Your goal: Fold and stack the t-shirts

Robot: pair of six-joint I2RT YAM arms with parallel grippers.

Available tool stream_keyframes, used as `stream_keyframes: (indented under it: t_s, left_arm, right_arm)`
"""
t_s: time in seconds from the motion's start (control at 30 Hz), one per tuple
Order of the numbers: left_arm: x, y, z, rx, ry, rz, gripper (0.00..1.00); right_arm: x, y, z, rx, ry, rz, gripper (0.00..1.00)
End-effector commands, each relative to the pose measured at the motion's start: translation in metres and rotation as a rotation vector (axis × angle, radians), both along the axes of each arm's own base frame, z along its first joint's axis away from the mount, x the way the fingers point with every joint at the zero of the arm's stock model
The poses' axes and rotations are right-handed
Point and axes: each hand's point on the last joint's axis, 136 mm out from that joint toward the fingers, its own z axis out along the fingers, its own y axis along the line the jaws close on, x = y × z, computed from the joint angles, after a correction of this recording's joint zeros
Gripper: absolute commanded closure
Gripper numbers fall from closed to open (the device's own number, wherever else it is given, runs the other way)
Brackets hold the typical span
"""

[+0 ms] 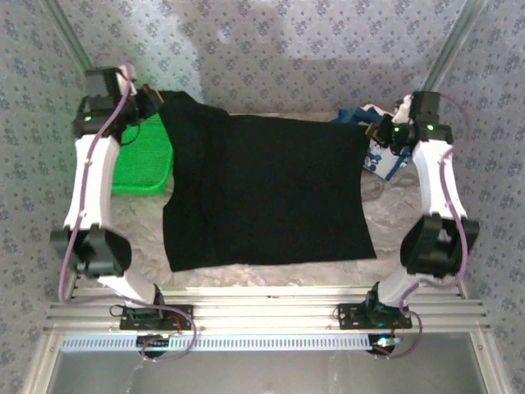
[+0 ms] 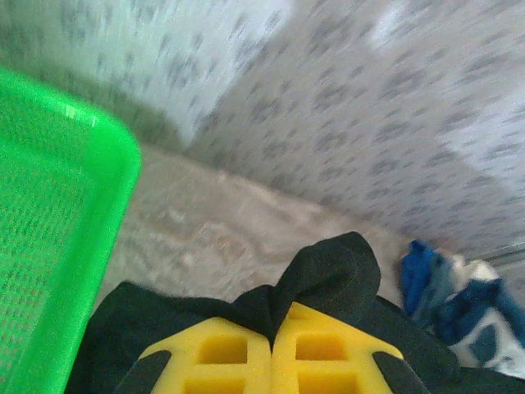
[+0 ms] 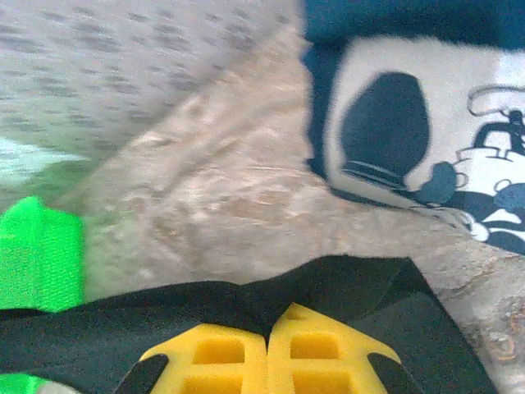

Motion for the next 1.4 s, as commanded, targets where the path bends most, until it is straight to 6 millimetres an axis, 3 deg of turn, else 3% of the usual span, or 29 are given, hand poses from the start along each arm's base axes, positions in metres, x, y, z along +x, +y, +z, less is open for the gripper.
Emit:
stream_keyframes:
  t_s: [0.0,0.17,0.37,0.53,0.73,0.9,1.0,1.2,1.37]
  left_arm:
    - [-0.056,0.009,0.084,0.022,-0.207,0.05,1.0]
    - [-0.138,0.009,0.194,0.03,-0.479,0.075,1.0]
    - [-0.215,-0.002,0.279,0.013,-0.712,0.035,1.0]
    - [-0.265,-0.002,0.328,0.012,-0.887,0.047,1.0]
    - [-0.295,0.003,0.357,-0.013,-1.027,0.085,1.0]
    - [-0.285,0.009,0.362,0.03,-1.05,0.123,1.0]
    - [-0.257,0.01,0.35,0.056,-0.991,0.126,1.0]
    - [-0.156,0.01,0.288,0.116,-0.737,0.088,1.0]
    - [-0.07,0.008,0.213,0.178,-0.523,0.04,1.0]
  right_arm:
    - [-0.045,0.015,0.067,0.13,-0.136,0.016,1.0]
    - [-0.096,0.026,0.18,0.273,-0.399,0.052,1.0]
    - [-0.156,0.048,0.274,0.305,-0.586,0.144,1.0]
    - [-0.187,0.058,0.326,0.376,-0.688,0.199,1.0]
    - [-0.211,0.065,0.369,0.4,-0.767,0.238,1.0]
    - [-0.203,0.062,0.369,0.432,-0.748,0.236,1.0]
    - [-0.188,0.056,0.353,0.422,-0.705,0.214,1.0]
    - [-0.131,0.03,0.279,0.439,-0.525,0.123,1.0]
    - [-0.082,0.008,0.207,0.315,-0.371,0.044,1.0]
